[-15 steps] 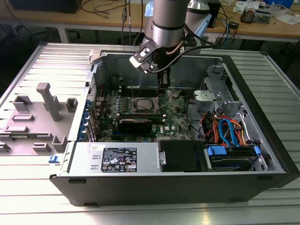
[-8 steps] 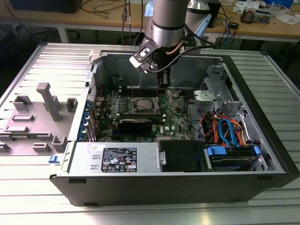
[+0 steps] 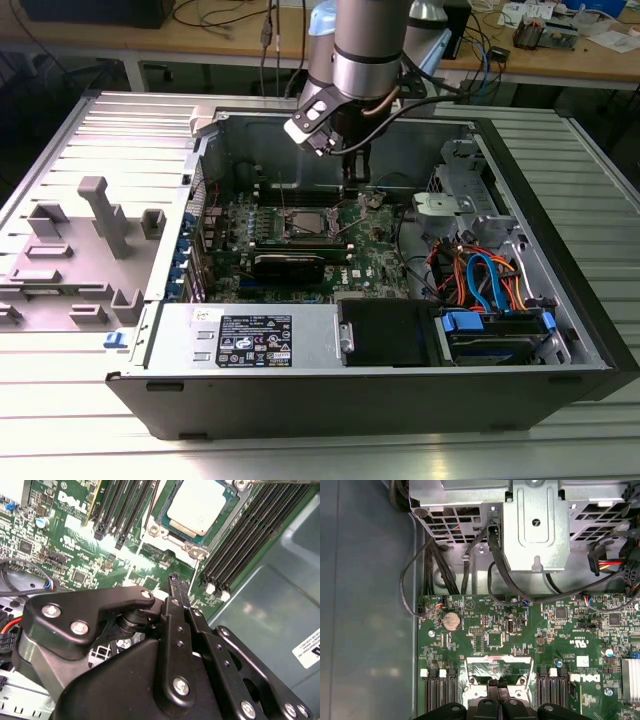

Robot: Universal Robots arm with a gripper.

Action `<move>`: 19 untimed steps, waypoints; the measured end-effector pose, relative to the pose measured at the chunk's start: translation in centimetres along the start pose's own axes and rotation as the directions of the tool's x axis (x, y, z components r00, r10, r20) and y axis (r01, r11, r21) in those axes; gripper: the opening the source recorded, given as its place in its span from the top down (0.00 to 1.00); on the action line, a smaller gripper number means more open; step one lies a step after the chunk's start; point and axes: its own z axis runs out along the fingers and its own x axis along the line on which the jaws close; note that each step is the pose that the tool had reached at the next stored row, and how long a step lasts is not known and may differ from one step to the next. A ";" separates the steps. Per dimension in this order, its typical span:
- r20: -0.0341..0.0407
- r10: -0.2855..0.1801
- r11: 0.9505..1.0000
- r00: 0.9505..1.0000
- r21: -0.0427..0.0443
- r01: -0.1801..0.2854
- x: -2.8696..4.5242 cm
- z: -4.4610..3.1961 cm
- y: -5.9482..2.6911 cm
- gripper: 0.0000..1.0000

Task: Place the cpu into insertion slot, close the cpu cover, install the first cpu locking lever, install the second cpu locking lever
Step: 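Close the cpu cover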

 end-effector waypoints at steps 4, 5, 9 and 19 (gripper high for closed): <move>0.000 0.000 1.000 1.000 0.000 0.000 0.01 0.03 1.34 0.89; 0.000 0.000 1.000 1.000 0.000 0.000 0.01 0.04 1.65 0.89; 0.000 0.000 1.000 1.000 0.000 0.000 0.04 0.11 3.17 0.89; 0.000 0.000 1.000 1.000 0.000 0.000 0.10 0.26 4.92 0.89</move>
